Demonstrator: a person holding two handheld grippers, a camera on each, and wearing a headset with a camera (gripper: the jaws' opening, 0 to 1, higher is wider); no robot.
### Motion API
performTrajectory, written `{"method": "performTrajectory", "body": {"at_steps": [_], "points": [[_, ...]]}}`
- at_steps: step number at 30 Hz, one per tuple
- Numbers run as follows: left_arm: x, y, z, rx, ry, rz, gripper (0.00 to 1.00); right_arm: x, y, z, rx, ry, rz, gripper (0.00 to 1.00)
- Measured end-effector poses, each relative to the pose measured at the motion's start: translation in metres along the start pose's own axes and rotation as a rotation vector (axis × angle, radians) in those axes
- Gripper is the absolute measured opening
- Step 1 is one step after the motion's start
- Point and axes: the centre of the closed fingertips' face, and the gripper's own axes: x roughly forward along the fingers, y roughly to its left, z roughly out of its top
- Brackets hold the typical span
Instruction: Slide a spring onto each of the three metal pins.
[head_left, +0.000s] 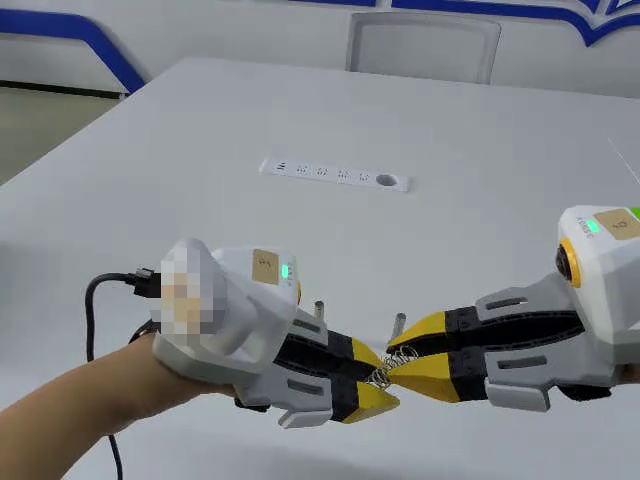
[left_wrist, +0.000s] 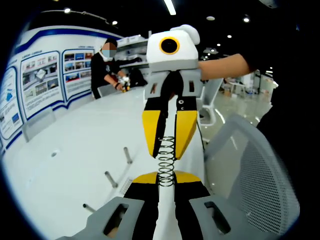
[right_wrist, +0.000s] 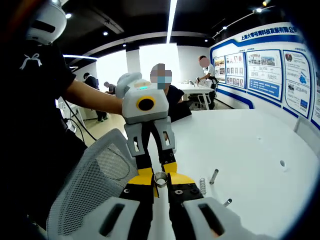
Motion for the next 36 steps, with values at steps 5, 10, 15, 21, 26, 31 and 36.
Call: {"method": "performTrajectory", "body": {"at_steps": [5, 10, 15, 21, 26, 31, 36], "points": [[0.003, -0.006, -0.001, -0.047, 0.0, -0.022, 0.1, 0.002, 0.004, 0.001, -0.01, 0.02, 0.011, 0.11], [0.001, -0.001, -0.002, -0.033, -0.012, 0.0, 0.11, 0.001, 0.001, -0.001, -0.015, 0.032, 0.0, 0.11], [-0.003, 0.0, 0.001, -0.064, -0.041, 0.001, 0.12, 0.001, 0.0, 0.002, -0.011, 0.022, -0.011, 0.11], [-0.008, 0.004, -0.007, -0.065, -0.028, 0.028, 0.2, -0.003, -0.004, 0.003, -0.025, 0.04, -0.016, 0.11], [-0.019, 0.009, -0.018, -0.092, -0.009, 0.072, 0.29, -0.012, -0.018, -0.001, -0.016, 0.048, -0.063, 0.11], [-0.034, 0.015, -0.018, -0.127, -0.048, 0.119, 0.38, -0.026, -0.031, -0.01, 0.001, 0.059, -0.102, 0.11], [-0.047, 0.025, -0.019, -0.114, -0.061, 0.179, 0.4, -0.042, -0.046, -0.022, 0.003, 0.097, -0.161, 0.11]]}}
